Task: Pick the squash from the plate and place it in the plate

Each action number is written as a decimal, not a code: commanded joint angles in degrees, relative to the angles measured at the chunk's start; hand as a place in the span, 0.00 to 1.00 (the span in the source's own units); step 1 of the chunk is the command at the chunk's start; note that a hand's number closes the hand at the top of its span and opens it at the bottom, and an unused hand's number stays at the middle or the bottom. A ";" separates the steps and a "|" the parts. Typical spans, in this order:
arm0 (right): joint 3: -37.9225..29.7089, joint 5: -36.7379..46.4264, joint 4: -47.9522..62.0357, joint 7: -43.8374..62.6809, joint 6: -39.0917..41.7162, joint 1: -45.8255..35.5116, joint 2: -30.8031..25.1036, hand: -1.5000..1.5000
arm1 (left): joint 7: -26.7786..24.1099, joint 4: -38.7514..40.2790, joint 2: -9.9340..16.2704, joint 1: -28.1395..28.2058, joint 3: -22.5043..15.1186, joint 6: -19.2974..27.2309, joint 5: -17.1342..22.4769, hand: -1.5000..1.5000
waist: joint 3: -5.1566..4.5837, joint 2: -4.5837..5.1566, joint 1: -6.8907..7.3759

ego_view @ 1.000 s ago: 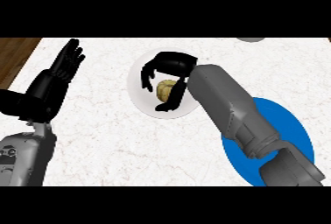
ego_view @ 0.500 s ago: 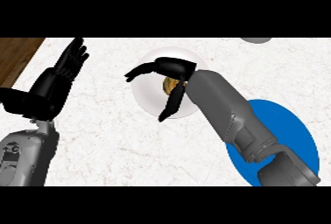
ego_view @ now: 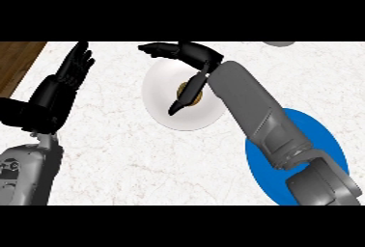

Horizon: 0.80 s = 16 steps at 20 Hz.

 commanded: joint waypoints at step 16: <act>-6.87 -5.98 1.43 -0.89 14.01 -1.21 -16.61 0.00 | -0.18 -0.52 -0.59 -2.83 -1.20 -0.25 -0.73 0.50 | 0.25 2.74 2.73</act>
